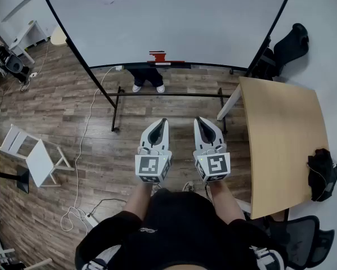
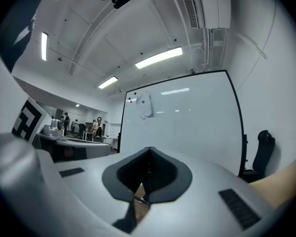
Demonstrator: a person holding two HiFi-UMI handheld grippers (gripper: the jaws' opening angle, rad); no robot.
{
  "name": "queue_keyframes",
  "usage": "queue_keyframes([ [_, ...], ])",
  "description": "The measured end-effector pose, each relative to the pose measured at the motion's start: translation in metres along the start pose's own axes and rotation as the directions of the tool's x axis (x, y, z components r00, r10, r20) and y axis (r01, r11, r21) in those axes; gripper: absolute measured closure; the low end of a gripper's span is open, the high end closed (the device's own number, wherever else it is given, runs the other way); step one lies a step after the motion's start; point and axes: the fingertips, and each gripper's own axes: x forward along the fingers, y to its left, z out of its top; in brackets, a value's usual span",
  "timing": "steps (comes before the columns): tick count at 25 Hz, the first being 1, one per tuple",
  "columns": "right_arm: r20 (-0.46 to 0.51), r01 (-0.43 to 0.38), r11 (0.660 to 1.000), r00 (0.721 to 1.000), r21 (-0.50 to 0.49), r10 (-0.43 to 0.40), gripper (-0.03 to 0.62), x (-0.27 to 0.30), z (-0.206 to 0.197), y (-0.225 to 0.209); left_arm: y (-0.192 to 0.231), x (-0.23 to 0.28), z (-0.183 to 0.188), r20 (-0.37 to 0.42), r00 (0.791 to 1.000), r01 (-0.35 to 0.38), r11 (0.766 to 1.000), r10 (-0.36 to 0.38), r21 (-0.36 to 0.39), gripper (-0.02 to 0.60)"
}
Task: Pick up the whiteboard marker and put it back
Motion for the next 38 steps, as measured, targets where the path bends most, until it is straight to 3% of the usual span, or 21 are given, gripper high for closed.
queue_keyframes([
  [15, -0.034, -0.073, 0.997, 0.997, -0.017, 0.072, 0.592, 0.024, -0.011, 0.058, 0.044, -0.027, -0.008, -0.019, 0.999, -0.034, 0.999, 0.034, -0.011, 0.575],
  [23, -0.017, -0.102, 0.995, 0.995, -0.001, 0.102, 0.592, 0.053, -0.009, 0.114, 0.102, -0.06, -0.004, -0.02, 0.998, -0.068, 0.998, 0.068, -0.002, 0.575],
  [29, -0.016, -0.117, 0.992, 0.993, -0.044, 0.117, 0.592, 0.073, -0.007, 0.152, 0.144, -0.082, -0.012, -0.029, 0.997, -0.078, 0.997, 0.077, -0.028, 0.575],
  [38, -0.088, -0.12, 0.991, 0.989, -0.054, 0.115, 0.592, 0.118, -0.039, 0.127, 0.173, -0.039, -0.03, -0.059, 0.994, -0.091, 0.994, 0.088, -0.055, 0.575],
])
